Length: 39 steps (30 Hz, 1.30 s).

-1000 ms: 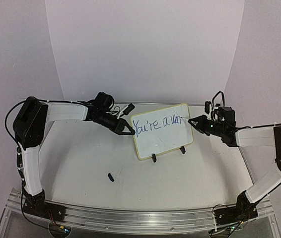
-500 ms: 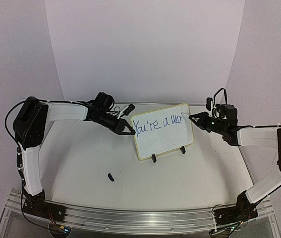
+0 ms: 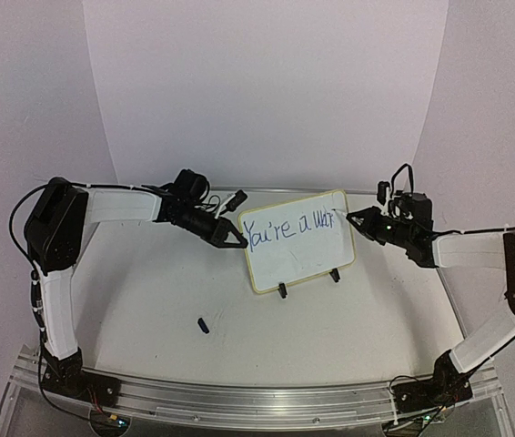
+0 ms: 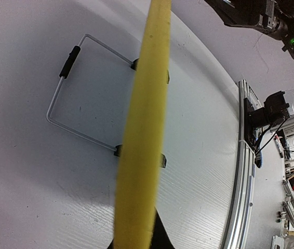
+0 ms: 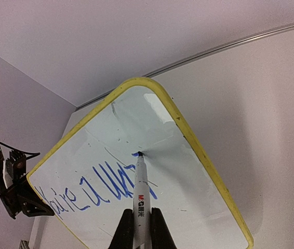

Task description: Write a sentence on the whiteboard

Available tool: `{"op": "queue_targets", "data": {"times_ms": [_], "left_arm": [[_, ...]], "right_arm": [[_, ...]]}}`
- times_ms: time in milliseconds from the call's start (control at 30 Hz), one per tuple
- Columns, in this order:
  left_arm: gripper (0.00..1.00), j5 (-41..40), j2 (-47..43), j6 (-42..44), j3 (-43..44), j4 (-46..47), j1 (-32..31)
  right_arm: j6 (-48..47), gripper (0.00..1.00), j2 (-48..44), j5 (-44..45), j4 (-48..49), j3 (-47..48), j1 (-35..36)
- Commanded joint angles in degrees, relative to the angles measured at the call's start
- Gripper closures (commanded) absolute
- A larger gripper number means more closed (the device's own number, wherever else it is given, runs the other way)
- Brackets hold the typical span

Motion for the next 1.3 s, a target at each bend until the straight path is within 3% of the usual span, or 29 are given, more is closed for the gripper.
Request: {"op": "queue_targets", "data": {"times_ms": [0, 500, 1267], "left_arm": [[1.0, -1.6, 1.8, 1.5, 0.7, -3.0, -1.3], [1.0, -1.5, 1.8, 1.5, 0.8, -3.0, -1.3], [1.0, -1.6, 1.9, 1.6, 0.8, -3.1, -1.5]], "right_arm": [[0.0, 1.0, -1.1, 1.7, 0.2, 0.0, -0.3], [-0.3, 1.0, -3.3, -0.2, -0.8, -5.0, -0.2], [0.7, 1.0, -0.5, 0.4, 1.7, 0.3, -0.2]]}}
